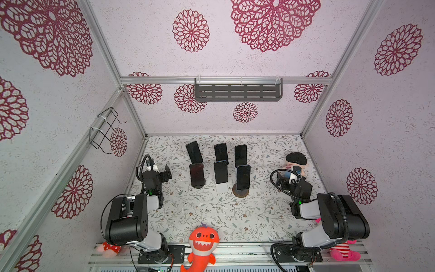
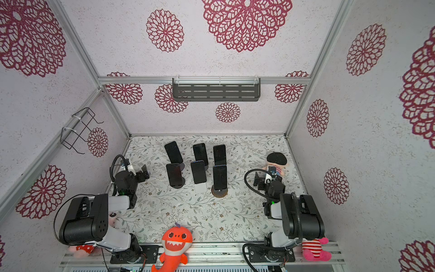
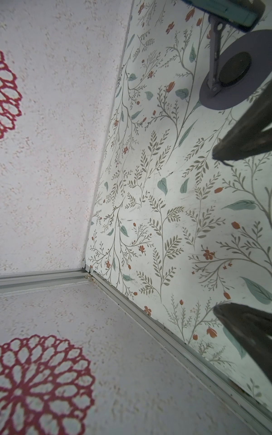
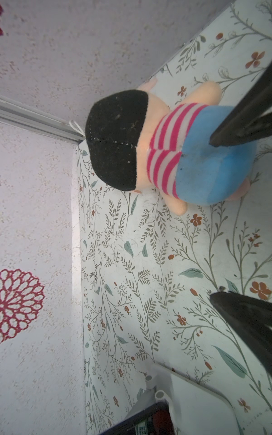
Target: Remove the phone from the phone stand
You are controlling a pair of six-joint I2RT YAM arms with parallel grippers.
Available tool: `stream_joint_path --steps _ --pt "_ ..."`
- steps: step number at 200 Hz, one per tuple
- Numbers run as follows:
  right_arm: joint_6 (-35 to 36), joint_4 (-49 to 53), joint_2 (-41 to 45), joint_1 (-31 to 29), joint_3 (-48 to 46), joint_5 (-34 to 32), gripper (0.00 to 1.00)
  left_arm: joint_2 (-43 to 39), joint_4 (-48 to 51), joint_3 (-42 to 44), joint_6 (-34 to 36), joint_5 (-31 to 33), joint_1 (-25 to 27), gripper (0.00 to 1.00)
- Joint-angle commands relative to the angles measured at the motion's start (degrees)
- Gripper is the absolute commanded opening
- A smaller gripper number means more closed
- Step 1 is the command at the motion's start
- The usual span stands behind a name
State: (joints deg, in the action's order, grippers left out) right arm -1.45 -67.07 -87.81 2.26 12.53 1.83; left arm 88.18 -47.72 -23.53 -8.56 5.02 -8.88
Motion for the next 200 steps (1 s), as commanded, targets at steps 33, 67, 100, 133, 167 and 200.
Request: stream_joint_path --steps 33,67,100,133,167,200 --pt "0.5 -2.0 0.5 -0.7 1.8 -2.0 0.99 -0.5 -1.2 -1.2 0.7 0.8 0.1 0.99" --pt "-4.0 24.3 13.9 -0.7 9.2 -7.4 0.99 -16.4 18.2 -5.4 -2.1 5.1 0.4 0.97" --pt "-8.8 46.2 23.1 -0.9 16.8 -8.2 0.99 -23.5 37.5 -15.4 -4.5 3.4 2.4 0.98" --pt "-11.5 66.7 28.0 -1.2 25.5 -4.3 0.99 -22.3 58.0 -30.5 2.1 -1.5 10.2 0.99" --pt "-13.6 87.1 29.4 -3.2 35.6 -0.4 0.98 -14.7 85.3 -51.1 1.9 -3.4 18.6 0.97" --pt "-15.8 97.7 30.3 -7.1 40.1 -2.4 0.96 -11.2 81.6 -54.6 -6.0 2.9 22.9 0.99"
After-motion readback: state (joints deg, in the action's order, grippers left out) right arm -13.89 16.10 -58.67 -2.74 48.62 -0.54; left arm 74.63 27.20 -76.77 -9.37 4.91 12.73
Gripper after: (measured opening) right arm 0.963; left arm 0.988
